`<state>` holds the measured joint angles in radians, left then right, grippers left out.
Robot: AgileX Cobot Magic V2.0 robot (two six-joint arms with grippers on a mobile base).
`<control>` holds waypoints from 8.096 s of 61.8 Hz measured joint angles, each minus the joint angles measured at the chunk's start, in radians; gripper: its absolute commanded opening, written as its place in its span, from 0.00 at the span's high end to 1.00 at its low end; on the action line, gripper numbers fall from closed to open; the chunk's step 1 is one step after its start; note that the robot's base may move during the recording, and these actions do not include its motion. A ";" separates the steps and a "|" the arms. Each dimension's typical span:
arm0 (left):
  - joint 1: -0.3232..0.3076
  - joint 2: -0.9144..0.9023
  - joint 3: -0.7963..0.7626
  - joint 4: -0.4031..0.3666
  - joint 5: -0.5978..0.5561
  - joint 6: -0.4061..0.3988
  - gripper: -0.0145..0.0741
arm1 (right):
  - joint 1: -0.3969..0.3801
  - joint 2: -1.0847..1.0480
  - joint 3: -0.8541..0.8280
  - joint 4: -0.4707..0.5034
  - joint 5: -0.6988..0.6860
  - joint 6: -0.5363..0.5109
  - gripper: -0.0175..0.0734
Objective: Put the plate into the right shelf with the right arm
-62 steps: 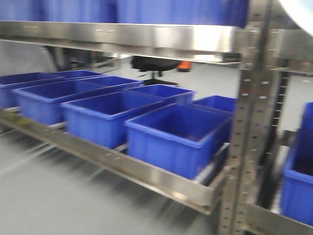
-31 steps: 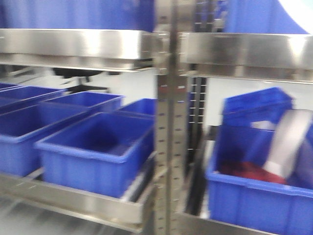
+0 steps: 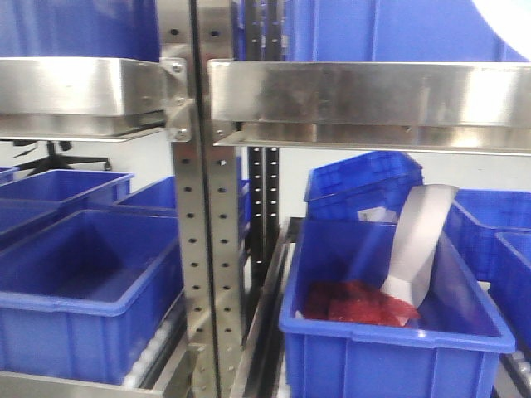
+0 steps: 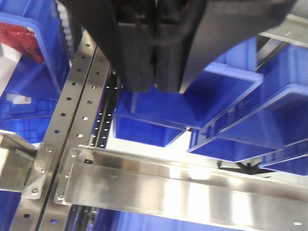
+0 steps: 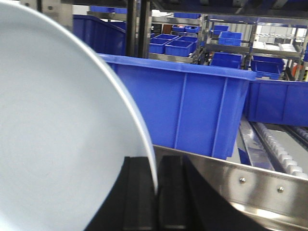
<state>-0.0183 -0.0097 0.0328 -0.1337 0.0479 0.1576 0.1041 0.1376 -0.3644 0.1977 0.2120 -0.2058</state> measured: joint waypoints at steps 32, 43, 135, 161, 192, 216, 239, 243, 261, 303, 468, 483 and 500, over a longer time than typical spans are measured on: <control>0.000 0.000 0.000 0.000 0.000 0.000 0.98 | 0.000 0.000 0.000 0.000 0.000 0.000 0.75; 0.000 0.000 0.000 0.000 0.000 0.000 0.98 | 0.000 0.000 0.000 0.000 0.000 0.000 0.75; 0.000 0.000 0.000 0.000 0.000 0.000 0.98 | 0.035 0.879 -0.839 0.057 0.036 -0.001 0.75; 0.000 0.000 0.000 0.000 0.000 0.000 0.98 | 0.037 1.315 -1.221 0.068 0.016 -0.001 0.75; 0.000 0.000 0.000 0.000 0.000 0.000 0.98 | 0.037 1.414 -1.228 0.075 0.037 -0.001 0.23; 0.000 0.000 0.000 0.000 0.000 0.000 0.98 | 0.037 1.381 -1.228 0.141 0.073 -0.001 0.74; 0.000 0.000 0.000 0.000 0.000 0.000 0.98 | 0.037 1.162 -1.181 0.070 0.179 -0.001 0.75; 0.000 0.000 0.000 0.000 0.000 0.000 0.98 | 0.037 1.100 -1.126 0.045 0.176 -0.001 0.75; 0.000 0.000 0.000 0.000 0.000 0.000 0.98 | 0.037 0.749 -0.634 0.027 0.001 -0.001 0.75; 0.000 0.000 0.000 0.000 0.000 0.000 0.98 | 0.035 -0.066 0.204 0.027 -0.234 -0.001 0.75; 0.000 0.000 0.000 0.000 0.000 0.000 0.98 | -0.129 -0.148 0.393 -0.180 -0.191 0.239 0.75; 0.000 0.000 0.000 0.000 0.000 0.000 0.98 | -0.129 -0.148 0.393 -0.180 -0.191 0.241 0.75; 0.000 0.000 0.000 0.000 0.000 0.000 0.98 | -0.129 -0.148 0.393 -0.180 -0.191 0.243 0.75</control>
<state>-0.0183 -0.0097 0.0328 -0.1337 0.0479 0.1576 -0.0252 -0.0100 0.0286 0.0174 0.0211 0.0372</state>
